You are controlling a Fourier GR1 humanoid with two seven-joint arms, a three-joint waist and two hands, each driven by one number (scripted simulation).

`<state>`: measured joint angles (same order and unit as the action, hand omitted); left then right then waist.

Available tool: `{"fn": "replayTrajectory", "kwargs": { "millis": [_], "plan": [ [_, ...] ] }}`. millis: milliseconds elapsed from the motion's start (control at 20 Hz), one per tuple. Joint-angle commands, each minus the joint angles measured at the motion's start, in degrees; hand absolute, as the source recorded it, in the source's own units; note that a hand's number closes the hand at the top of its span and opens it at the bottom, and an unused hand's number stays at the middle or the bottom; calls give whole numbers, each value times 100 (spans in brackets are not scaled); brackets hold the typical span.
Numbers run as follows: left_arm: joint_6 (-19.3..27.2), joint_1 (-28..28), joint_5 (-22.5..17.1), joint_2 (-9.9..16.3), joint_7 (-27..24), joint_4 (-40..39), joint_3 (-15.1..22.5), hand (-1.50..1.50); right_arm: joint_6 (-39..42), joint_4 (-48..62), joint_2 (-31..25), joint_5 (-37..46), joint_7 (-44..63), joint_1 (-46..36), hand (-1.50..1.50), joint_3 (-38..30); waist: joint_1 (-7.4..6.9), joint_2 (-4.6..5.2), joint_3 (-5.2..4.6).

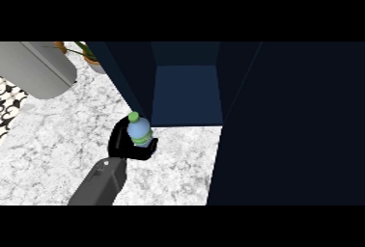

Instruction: Pick up the bottled water, place it into the cabinet and close the cabinet

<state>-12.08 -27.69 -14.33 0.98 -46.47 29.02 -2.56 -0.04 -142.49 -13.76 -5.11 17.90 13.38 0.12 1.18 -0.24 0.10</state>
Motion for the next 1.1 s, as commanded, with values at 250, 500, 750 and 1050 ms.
{"fn": "replayTrajectory", "kwargs": {
  "millis": [250, 500, 750, 1050],
  "plan": [
    [589, -464, -1150, -88, 714, 710, 973, 150, 308, -101, 85, -1309, 83, 53, -150, -846, 141, -16, -6],
    [1170, -734, -1494, -83, 1061, 1002, 1347, 150, 553, 397, 108, -1225, -208, -140, -150, -977, 156, -6, -1],
    [1623, -718, -1667, -77, 1018, 1162, 1727, 150, 821, 432, 142, -1531, -315, -5, -150, -1108, 390, -20, 1],
    [2238, -989, -1816, -73, 1282, 1369, 1872, 150, 1044, 834, -50, -1829, -405, -205, -150, -1452, 450, -3, 9]
  ]
}}
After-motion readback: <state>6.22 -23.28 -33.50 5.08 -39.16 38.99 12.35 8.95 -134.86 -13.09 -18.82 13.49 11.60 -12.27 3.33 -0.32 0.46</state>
